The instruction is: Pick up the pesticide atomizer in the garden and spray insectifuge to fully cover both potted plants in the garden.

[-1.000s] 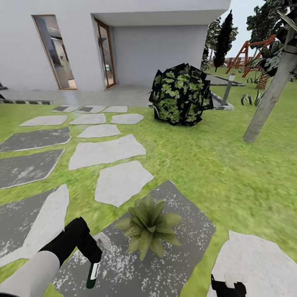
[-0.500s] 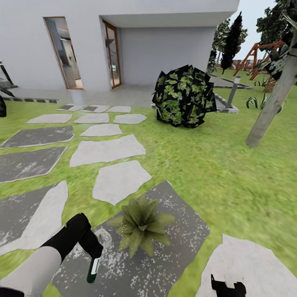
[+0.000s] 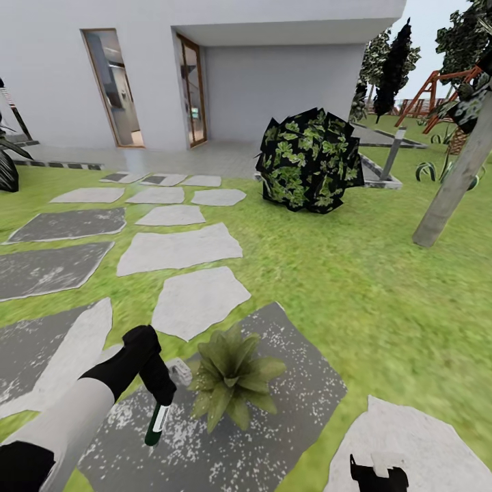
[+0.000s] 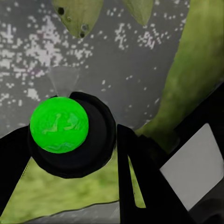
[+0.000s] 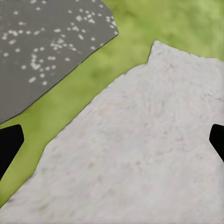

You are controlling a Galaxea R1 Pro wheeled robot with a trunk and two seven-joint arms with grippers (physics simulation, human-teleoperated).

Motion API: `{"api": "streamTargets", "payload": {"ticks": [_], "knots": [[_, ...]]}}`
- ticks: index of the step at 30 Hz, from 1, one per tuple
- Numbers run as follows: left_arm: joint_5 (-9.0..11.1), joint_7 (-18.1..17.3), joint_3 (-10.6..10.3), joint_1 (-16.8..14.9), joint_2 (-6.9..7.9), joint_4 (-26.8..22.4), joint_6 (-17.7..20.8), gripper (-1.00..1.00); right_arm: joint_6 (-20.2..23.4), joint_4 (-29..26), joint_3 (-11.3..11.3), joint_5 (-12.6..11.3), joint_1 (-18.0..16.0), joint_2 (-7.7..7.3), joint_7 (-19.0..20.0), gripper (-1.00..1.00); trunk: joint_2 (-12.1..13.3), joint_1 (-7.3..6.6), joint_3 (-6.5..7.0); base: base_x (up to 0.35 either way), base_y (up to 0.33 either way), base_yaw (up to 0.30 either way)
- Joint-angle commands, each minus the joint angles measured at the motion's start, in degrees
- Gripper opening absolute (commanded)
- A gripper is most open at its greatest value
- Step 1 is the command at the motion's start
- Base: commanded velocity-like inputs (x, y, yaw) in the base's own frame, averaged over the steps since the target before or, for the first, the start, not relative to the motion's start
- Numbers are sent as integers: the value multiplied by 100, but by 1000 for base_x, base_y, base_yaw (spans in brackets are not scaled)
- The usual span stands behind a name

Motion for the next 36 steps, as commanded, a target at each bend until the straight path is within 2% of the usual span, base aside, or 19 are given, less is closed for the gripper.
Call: {"api": "streamTargets", "payload": {"ticks": [1,7,15,24,36], "knots": [[-54,-60,-20,-4,3,-30,59,-100,-24,10,-32,58,-6,0,-26,100,-2,-1,-5,0,0,0],[-70,-75,-2,-5,-1,-49,65,-100,-24,10,-31,52,-9,9,-26,100,-2,-1,-5,5,-28,138],[-70,-81,14,6,4,-50,67,-100,-24,17,-24,58,-6,9,-26,100,-2,-1,-5,48,-244,268],[-69,-80,23,22,24,-50,66,-100,-24,19,-24,56,-6,9,-26,100,-2,-1,-5,-187,-225,53],[-73,-73,24,45,66,-50,60,-100,-24,14,-24,54,-6,9,-26,100,-2,-1,-5,-35,-201,243]]}}
